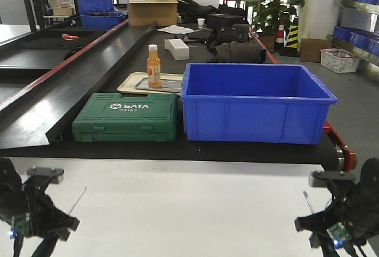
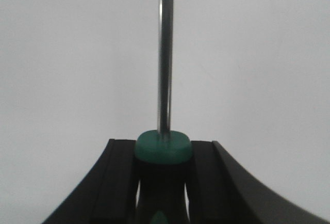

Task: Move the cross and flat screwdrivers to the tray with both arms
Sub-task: 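Lift both held screwdrivers upright off the table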

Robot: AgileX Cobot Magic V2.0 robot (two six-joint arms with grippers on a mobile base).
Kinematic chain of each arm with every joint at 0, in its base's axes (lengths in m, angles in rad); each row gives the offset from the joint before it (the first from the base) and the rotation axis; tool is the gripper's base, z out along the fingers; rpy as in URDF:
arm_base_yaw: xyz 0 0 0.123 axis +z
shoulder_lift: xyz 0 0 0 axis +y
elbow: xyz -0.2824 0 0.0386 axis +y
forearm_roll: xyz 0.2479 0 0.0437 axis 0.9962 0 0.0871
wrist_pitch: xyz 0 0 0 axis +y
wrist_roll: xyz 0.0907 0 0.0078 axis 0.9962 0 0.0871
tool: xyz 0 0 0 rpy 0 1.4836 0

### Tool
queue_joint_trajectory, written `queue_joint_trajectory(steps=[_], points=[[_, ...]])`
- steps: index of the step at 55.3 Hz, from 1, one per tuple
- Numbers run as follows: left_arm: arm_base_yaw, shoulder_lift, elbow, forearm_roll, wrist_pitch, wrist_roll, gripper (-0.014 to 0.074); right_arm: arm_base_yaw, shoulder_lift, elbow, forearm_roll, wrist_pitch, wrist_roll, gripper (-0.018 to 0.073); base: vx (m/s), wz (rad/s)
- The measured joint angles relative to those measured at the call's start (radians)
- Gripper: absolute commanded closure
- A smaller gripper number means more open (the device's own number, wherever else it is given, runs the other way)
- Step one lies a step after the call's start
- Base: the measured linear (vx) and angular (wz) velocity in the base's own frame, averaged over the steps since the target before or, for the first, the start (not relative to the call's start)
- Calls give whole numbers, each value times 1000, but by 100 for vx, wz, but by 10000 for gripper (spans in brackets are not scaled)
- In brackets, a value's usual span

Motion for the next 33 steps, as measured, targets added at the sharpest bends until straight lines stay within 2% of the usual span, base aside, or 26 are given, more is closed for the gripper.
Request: queue_joint_trajectory(steps=[8, 19, 33], points=[[-35, -153, 0, -48, -45, 9, 596, 59, -120, -1, 57, -25, -54, 567, 0, 0], [-67, -350, 0, -137, -83, 10, 596, 174, -272, -1, 69, -101, -63, 567, 0, 0], [-71, -542, 1, -161, -85, 10, 596, 273, -405, -1, 76, -136, -60, 567, 0, 0]])
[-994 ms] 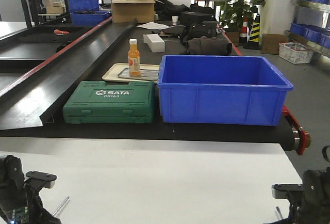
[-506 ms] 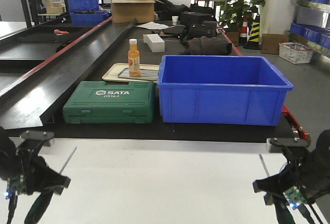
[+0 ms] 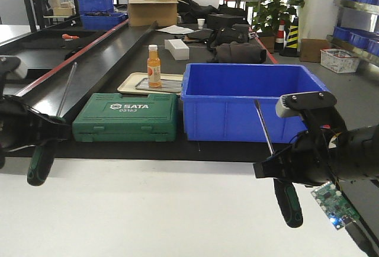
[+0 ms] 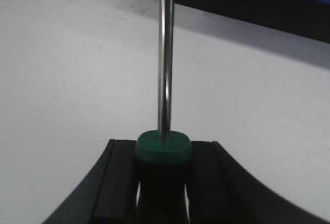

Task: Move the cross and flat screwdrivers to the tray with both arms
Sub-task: 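Lift both held screwdrivers upright off the table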

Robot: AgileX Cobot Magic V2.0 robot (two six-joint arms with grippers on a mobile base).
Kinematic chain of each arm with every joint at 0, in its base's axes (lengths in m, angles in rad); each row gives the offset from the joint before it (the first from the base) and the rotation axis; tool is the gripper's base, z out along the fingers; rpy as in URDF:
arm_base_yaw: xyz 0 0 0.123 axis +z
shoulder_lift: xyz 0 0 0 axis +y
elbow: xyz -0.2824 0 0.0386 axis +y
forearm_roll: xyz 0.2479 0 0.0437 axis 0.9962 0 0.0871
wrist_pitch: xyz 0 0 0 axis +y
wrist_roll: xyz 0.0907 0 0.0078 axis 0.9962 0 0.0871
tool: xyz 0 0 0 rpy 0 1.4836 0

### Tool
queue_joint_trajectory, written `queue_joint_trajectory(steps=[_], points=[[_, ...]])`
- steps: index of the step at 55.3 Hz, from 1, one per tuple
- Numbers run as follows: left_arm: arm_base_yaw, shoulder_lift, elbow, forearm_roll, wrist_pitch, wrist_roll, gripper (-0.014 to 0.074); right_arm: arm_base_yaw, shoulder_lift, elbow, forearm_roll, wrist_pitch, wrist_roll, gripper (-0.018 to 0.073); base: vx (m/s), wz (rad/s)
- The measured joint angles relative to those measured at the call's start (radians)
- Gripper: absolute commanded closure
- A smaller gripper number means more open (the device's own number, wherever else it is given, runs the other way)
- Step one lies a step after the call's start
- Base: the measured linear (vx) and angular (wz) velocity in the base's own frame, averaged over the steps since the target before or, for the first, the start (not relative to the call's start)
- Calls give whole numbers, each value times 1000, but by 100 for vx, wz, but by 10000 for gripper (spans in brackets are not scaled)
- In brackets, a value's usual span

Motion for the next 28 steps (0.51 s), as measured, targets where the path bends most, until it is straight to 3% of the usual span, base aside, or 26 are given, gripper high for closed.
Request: queue_joint_trajectory(steps=[28], points=[[0, -137, 2, 0, 41, 1, 596, 9, -214, 2, -21, -70, 56, 567, 0, 0]])
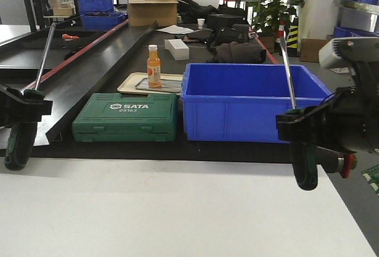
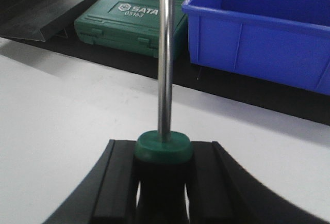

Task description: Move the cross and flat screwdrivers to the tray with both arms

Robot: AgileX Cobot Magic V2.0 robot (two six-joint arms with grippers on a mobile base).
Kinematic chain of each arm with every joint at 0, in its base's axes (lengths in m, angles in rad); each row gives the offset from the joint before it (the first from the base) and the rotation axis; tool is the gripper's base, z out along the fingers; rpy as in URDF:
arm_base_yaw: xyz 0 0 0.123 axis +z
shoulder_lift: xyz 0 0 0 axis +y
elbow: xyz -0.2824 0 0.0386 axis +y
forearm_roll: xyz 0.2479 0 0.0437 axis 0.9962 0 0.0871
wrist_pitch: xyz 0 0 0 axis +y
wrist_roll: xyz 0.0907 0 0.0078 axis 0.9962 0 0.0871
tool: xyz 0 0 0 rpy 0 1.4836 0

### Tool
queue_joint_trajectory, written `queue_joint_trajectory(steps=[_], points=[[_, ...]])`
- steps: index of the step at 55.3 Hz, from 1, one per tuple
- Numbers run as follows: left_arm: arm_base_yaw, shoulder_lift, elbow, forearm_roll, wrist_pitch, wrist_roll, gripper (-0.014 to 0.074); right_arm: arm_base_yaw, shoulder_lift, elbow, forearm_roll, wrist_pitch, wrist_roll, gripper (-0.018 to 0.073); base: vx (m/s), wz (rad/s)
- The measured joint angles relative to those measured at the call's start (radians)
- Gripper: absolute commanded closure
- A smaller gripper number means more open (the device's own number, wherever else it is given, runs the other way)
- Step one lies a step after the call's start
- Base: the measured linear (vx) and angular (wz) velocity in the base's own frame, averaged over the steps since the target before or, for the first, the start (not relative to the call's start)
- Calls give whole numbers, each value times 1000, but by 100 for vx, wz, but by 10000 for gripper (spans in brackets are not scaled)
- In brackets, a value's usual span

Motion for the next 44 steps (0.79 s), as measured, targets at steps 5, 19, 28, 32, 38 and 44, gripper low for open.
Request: queue_joint_trajectory(steps=[5, 19, 28, 32, 38, 44], points=[[0, 0, 0, 0, 22, 0, 596, -32, -33, 0, -29, -1, 49, 567, 0, 0], [0, 0, 0, 0, 24, 0, 596, -95, -79, 0, -65, 17, 76, 567, 0, 0], [0, 0, 0, 0, 29, 0, 596, -95, -79, 0, -61, 31, 76, 567, 0, 0], [0, 0, 0, 0, 39, 0, 596, -95, -79, 0, -61, 38, 76, 567, 0, 0], [0, 0, 1, 0, 50, 0, 596, -95, -79, 0, -61, 44, 76, 567, 0, 0], [0, 0, 1, 0, 54, 0, 596, -95, -79, 0, -61, 45, 76, 567, 0, 0]])
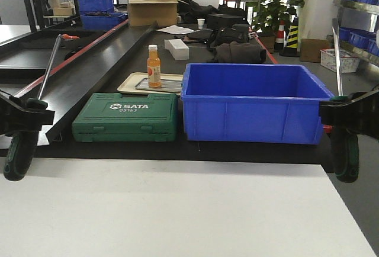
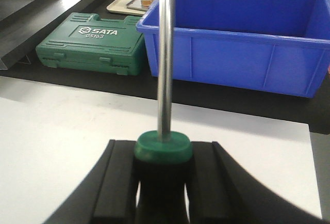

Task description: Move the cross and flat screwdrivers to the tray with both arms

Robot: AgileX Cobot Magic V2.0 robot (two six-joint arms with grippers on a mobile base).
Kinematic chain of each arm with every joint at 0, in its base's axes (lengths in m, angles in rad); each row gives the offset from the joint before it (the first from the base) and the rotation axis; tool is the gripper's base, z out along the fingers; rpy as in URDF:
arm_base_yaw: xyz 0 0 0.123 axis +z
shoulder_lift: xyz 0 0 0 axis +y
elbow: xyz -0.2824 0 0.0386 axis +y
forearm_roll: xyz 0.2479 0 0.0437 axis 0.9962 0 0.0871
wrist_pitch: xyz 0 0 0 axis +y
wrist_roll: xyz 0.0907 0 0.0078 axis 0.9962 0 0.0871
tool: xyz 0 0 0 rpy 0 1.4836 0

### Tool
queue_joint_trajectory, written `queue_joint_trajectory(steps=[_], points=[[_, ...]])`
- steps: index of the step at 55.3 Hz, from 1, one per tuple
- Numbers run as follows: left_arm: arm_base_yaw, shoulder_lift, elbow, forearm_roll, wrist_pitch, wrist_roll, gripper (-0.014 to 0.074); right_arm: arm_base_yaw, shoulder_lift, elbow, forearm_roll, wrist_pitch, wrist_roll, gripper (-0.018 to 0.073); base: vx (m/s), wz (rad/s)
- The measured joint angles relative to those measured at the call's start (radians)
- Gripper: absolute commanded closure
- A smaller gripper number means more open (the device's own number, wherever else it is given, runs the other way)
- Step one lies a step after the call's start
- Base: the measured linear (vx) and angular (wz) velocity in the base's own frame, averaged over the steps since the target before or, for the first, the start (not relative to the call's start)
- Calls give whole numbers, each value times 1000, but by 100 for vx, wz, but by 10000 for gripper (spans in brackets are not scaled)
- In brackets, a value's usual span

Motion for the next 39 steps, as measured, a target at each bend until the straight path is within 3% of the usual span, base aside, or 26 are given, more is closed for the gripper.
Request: queue_joint_trajectory(steps=[39], points=[[0, 0, 0, 0, 0, 0, 596, 0, 0, 0, 0, 2, 0, 567, 0, 0]])
